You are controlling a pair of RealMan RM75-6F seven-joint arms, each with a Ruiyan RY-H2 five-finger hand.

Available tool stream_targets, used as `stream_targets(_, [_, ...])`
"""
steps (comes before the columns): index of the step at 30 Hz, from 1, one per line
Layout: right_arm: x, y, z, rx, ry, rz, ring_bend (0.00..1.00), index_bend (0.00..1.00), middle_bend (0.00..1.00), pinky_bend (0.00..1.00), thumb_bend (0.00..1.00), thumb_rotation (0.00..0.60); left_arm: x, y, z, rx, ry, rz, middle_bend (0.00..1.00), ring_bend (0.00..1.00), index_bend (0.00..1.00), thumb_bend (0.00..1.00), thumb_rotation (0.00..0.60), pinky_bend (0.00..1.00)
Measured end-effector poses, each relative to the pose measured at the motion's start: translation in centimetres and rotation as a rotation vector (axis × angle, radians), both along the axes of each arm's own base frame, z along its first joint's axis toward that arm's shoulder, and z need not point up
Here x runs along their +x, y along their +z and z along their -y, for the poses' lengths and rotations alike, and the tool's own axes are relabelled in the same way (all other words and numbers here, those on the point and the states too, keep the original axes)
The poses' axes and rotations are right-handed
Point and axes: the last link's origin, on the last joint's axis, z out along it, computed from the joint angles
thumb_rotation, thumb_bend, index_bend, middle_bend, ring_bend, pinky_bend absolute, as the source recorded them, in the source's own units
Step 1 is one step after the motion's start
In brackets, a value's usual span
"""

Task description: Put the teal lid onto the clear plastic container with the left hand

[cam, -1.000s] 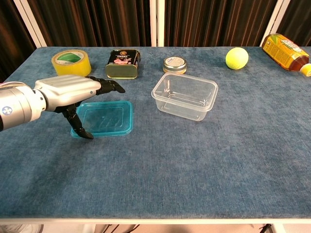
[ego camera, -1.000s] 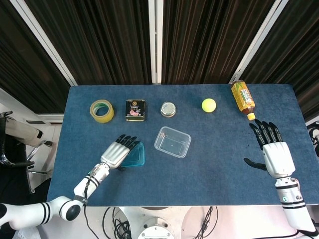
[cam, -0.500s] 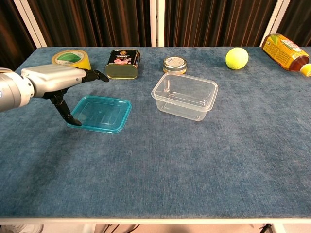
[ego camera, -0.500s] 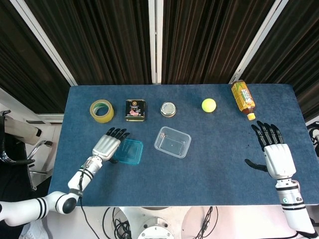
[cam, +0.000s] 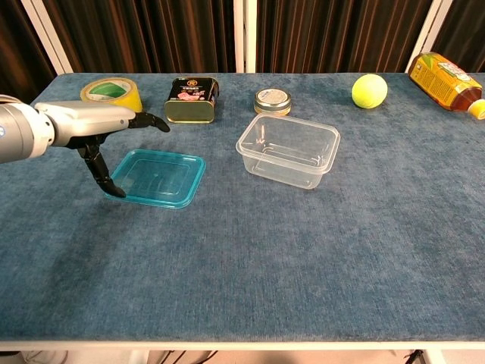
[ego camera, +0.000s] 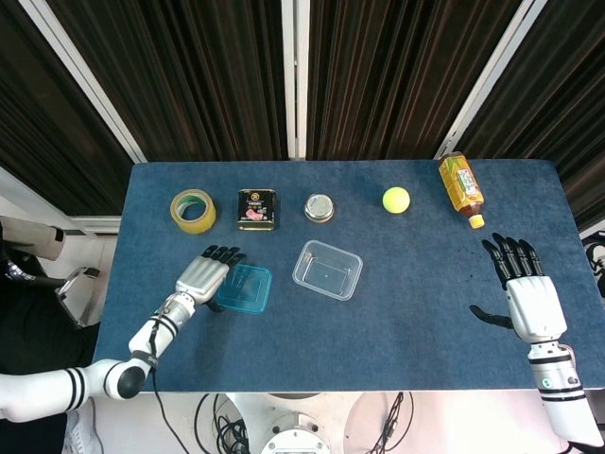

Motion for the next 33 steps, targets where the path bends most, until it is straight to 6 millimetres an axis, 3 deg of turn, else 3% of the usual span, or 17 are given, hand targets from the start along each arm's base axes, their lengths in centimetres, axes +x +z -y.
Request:
stream_targets(25, [-1.2,-0.1,-0.3,0.0,-0.022,0.031,0.0,0.0,0.0,0.0,0.0,0.6,2.5,-1.7,-0.6,-0.039,0.095,-0.159,0.0,0.0,0.09,0.0,0.6,0.0])
stream_targets(33, [-1.7,-0.1,-0.4,-0.003,-0.031,0.044,0.0,0.0,0.0,0.0,0.0,0.6,3.0,-2.1,-0.8,-0.054,0.116,-0.181,0.05,0.0,0.2,0.0,0.6,0.0])
